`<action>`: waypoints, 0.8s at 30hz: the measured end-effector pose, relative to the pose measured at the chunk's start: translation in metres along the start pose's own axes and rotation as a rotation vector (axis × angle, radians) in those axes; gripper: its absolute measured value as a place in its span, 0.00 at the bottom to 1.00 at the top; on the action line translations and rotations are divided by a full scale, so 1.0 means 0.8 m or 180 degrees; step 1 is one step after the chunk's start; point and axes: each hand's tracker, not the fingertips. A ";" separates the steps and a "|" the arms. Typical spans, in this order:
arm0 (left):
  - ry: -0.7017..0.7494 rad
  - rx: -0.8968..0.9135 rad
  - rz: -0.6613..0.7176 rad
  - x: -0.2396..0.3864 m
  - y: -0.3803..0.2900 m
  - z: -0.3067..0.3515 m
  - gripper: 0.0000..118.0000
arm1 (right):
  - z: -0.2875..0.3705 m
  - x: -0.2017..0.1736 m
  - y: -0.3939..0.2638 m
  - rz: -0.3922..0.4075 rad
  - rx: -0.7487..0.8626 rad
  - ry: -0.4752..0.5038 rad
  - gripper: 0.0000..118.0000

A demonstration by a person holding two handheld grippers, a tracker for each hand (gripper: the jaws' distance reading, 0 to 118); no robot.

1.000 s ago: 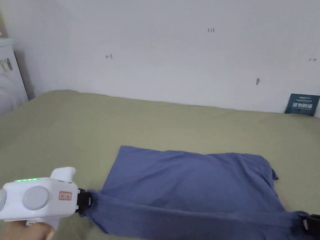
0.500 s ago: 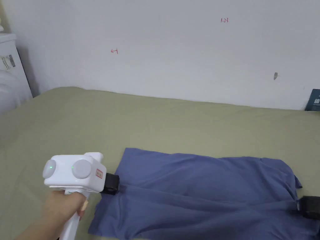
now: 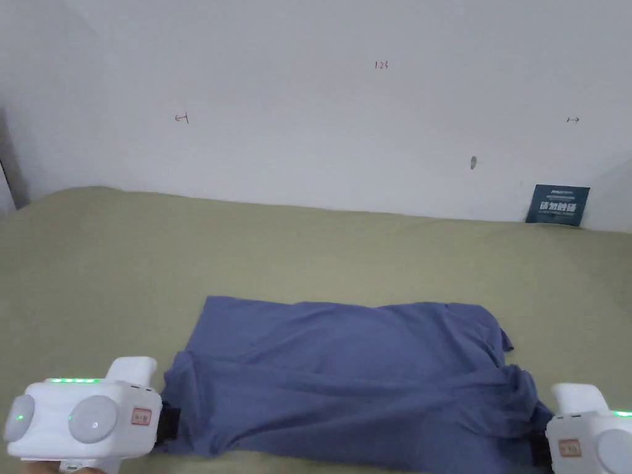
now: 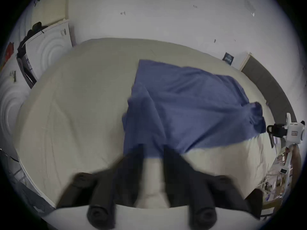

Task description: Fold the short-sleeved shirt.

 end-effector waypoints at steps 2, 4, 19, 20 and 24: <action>0.0147 0.0007 -0.0062 0.003 -0.018 0.002 0.00 | 0.003 -0.001 -0.013 -0.0098 -0.0050 0.0074 0.00; 0.0096 -0.0024 -0.0013 -0.001 -0.026 0.004 0.00 | 0.004 0.000 -0.022 -0.0142 -0.0101 0.0226 0.00; 0.0031 -0.0109 0.0322 -0.039 0.039 -0.073 0.64 | -0.013 0.035 -0.028 -0.0209 -0.0153 0.0081 0.00; 0.0030 -0.0130 0.0316 -0.037 0.040 -0.082 0.64 | -0.015 0.037 -0.027 -0.0222 -0.0163 0.0074 0.00; 0.0142 -0.0349 0.0326 -0.025 0.040 -0.110 0.63 | -0.016 0.043 -0.023 -0.0277 -0.0150 0.0072 0.00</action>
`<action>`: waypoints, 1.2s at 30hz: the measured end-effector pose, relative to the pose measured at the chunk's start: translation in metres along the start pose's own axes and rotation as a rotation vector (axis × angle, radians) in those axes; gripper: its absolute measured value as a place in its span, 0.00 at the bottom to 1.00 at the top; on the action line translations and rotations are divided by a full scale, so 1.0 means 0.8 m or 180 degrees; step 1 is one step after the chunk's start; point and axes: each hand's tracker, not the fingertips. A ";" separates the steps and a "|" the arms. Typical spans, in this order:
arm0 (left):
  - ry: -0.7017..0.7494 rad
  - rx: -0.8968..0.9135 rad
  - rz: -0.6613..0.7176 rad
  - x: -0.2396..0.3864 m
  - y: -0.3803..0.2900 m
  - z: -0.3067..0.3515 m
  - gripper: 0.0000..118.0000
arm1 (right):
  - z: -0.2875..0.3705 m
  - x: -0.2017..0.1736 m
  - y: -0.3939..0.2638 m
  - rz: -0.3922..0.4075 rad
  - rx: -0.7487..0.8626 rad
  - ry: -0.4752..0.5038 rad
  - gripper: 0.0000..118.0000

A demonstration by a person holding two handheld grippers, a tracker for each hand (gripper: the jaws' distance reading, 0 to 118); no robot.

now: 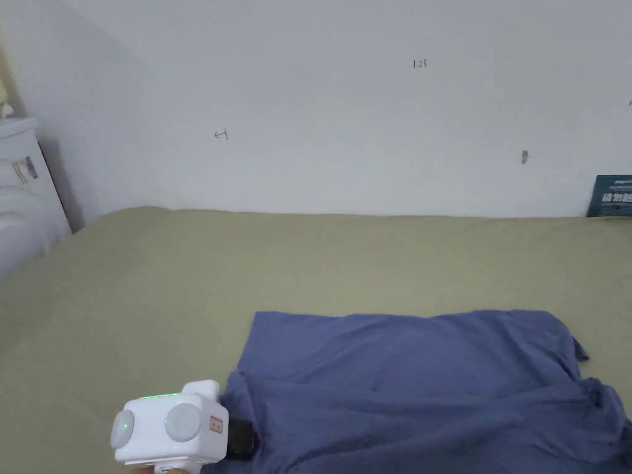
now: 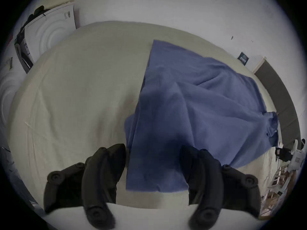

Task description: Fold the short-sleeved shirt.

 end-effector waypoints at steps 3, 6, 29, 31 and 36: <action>0.0075 0.0036 -0.0077 0.006 0.000 0.015 0.60 | -0.004 0.006 0.008 -0.0014 0.0020 0.0012 0.00; 0.0127 0.0089 0.0005 -0.011 0.004 0.021 0.02 | -0.016 0.016 0.025 -0.0055 -0.0020 0.0011 0.02; -0.0278 0.0187 -0.0018 -0.031 0.002 0.060 0.02 | -0.030 -0.002 0.060 0.0051 -0.0230 0.0210 0.07; -0.0332 0.0207 -0.0008 -0.034 0.000 0.079 0.02 | -0.009 0.003 0.059 0.0021 -0.0164 0.0270 0.07; -0.0356 0.0252 -0.0090 -0.037 -0.017 0.128 0.02 | 0.035 0.003 0.041 0.0162 -0.0157 0.0271 0.07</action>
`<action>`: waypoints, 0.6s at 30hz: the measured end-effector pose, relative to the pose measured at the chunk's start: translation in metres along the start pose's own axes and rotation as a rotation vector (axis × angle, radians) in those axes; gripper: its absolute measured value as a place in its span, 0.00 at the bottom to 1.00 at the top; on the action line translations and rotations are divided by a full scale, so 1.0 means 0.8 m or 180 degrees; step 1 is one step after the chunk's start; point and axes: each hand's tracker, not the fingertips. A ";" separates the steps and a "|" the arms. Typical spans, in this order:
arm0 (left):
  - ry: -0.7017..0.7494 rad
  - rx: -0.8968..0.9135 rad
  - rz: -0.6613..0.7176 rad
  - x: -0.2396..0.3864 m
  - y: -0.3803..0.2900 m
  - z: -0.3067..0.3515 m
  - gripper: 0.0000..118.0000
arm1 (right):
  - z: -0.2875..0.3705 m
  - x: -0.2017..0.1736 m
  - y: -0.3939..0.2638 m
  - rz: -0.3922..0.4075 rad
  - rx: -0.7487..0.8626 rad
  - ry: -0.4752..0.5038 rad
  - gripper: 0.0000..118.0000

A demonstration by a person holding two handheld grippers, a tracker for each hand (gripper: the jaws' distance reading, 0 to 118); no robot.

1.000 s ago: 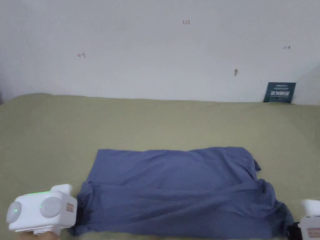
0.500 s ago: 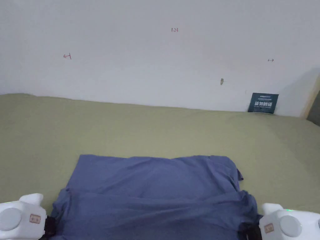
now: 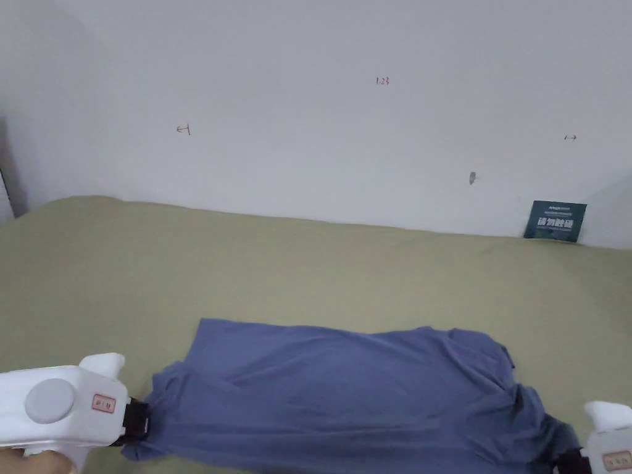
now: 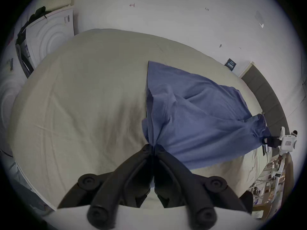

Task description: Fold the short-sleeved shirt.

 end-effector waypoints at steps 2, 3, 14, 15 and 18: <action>-0.0021 -0.0015 -0.0028 -0.003 -0.017 0.018 0.02 | 0.011 0.003 -0.017 0.0012 -0.0045 0.0007 0.07; -0.0034 -0.0033 -0.0026 -0.004 -0.026 0.025 0.02 | 0.015 0.004 -0.026 -0.0004 -0.0068 0.0014 0.07; 0.0015 -0.0371 0.0245 -0.042 -0.122 -0.008 0.03 | -0.006 0.017 -0.123 -0.0185 -0.0216 -0.0051 0.07; 0.0000 -0.0334 0.0308 -0.043 -0.123 -0.012 0.09 | -0.010 0.018 -0.121 -0.0267 -0.0190 -0.0042 0.13; 0.0044 -0.0364 0.0374 -0.046 -0.117 -0.004 0.65 | -0.003 0.022 -0.111 -0.0291 -0.0289 -0.0155 0.81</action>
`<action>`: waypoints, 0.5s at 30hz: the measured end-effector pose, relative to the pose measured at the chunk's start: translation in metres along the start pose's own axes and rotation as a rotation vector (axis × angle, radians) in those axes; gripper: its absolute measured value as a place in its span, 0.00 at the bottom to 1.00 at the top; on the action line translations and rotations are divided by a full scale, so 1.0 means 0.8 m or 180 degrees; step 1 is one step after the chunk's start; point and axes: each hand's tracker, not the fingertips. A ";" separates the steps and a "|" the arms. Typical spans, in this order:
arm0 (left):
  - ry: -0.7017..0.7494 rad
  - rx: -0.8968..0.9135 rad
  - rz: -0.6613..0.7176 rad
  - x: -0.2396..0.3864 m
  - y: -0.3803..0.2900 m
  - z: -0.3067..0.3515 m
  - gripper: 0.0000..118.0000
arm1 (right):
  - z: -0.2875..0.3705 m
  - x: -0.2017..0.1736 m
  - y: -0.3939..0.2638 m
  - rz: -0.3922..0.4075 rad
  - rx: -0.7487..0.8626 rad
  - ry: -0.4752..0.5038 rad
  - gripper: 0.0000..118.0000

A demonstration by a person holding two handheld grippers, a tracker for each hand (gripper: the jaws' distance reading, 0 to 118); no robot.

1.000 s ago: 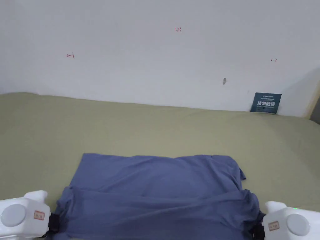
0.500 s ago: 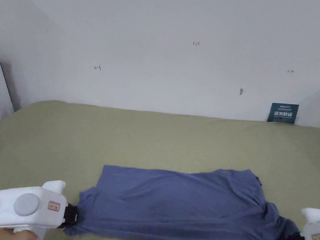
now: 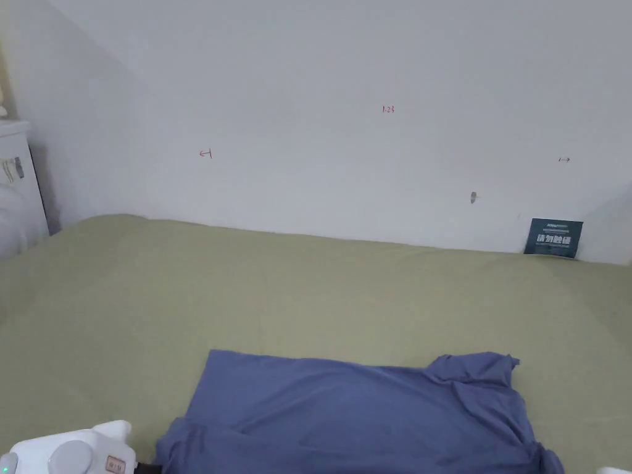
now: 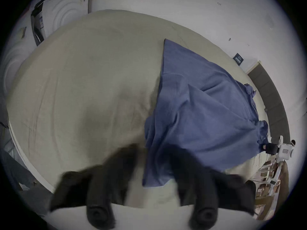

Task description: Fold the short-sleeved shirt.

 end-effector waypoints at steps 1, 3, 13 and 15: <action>-0.0032 0.0012 -0.0002 -0.005 0.005 0.010 0.69 | 0.007 0.003 0.007 0.0094 -0.0061 -0.0028 0.82; 0.0067 0.0105 -0.0041 -0.008 0.019 0.034 0.69 | 0.032 0.008 0.024 0.0265 0.0117 -0.0080 0.78; 0.0154 0.0538 -0.0354 0.057 0.154 0.053 0.22 | 0.060 -0.032 0.143 0.0235 0.0370 0.0115 0.00; 0.0185 0.0504 -0.0437 0.076 0.176 0.027 0.00 | 0.046 -0.041 0.162 0.0205 0.0344 0.0114 0.00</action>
